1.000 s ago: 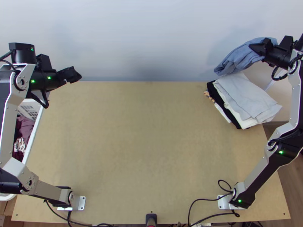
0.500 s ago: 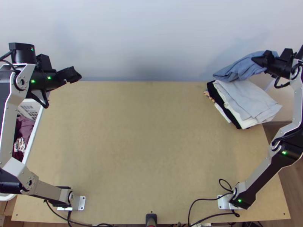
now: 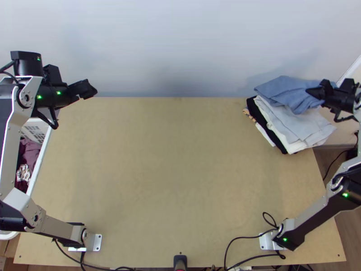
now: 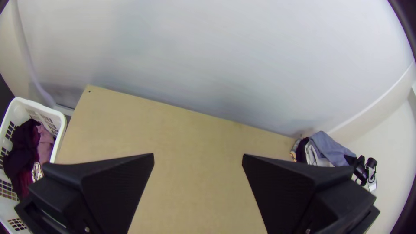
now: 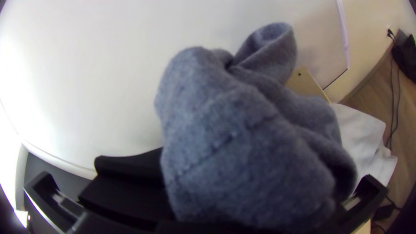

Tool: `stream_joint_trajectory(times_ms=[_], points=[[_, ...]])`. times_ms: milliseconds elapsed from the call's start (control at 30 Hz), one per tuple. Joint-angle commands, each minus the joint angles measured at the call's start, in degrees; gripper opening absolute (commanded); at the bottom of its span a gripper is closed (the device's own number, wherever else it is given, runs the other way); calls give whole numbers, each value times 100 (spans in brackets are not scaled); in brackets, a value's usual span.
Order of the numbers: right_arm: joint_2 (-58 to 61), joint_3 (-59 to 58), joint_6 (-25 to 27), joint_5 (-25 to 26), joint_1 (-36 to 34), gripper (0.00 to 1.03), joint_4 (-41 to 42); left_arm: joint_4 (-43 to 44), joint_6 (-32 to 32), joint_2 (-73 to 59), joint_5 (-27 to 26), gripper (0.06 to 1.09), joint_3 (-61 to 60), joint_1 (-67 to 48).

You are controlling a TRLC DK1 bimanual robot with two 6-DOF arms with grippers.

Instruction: Fold the t-shirt

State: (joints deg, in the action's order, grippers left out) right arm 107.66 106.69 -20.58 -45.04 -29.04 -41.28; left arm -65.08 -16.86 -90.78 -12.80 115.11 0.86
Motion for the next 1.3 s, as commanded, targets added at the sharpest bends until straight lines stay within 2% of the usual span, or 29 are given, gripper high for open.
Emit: stream_joint_trajectory(times_ms=[0,67,100,200,300,333,400,433,600,667,833,933,1067,1200,1267], points=[[-412,-404,212,-67,-164,3,-3,-14,87,78,14,105,-85,-51],[-509,-668,335,-67,-234,5,6,-14,78,69,14,105,-68,-78],[-535,-799,353,-67,-269,14,6,-14,78,61,14,105,-68,-86],[-623,-1142,546,-58,-383,50,6,-14,78,34,14,105,-68,-104],[-702,-1362,739,4,-533,61,6,-14,78,26,14,105,-68,-121],[-729,-1441,783,21,-594,69,6,-14,78,26,14,105,-68,-121],[-746,-1564,845,39,-735,92,6,-14,78,26,14,105,-68,-130],[-755,-1617,906,48,-788,99,6,-14,78,26,14,105,-68,-130],[-896,-1801,1012,241,-1201,99,14,-14,78,26,14,105,-68,-121],[-1019,-1836,1073,786,-1306,99,85,-14,78,34,14,105,-68,-121],[-1713,-2153,1030,2280,-1271,99,1052,-14,69,43,14,105,-68,-130],[-2170,-2179,994,2878,-963,99,1614,-14,69,43,14,105,-50,-130],[-2557,-2293,1003,3669,-129,99,2273,-14,60,34,14,105,-6,-139],[-2460,-2601,1135,4592,715,99,3258,-14,60,34,23,105,29,-121],[-2214,-2645,1100,4785,935,99,3442,-14,60,34,23,105,29,-78]])
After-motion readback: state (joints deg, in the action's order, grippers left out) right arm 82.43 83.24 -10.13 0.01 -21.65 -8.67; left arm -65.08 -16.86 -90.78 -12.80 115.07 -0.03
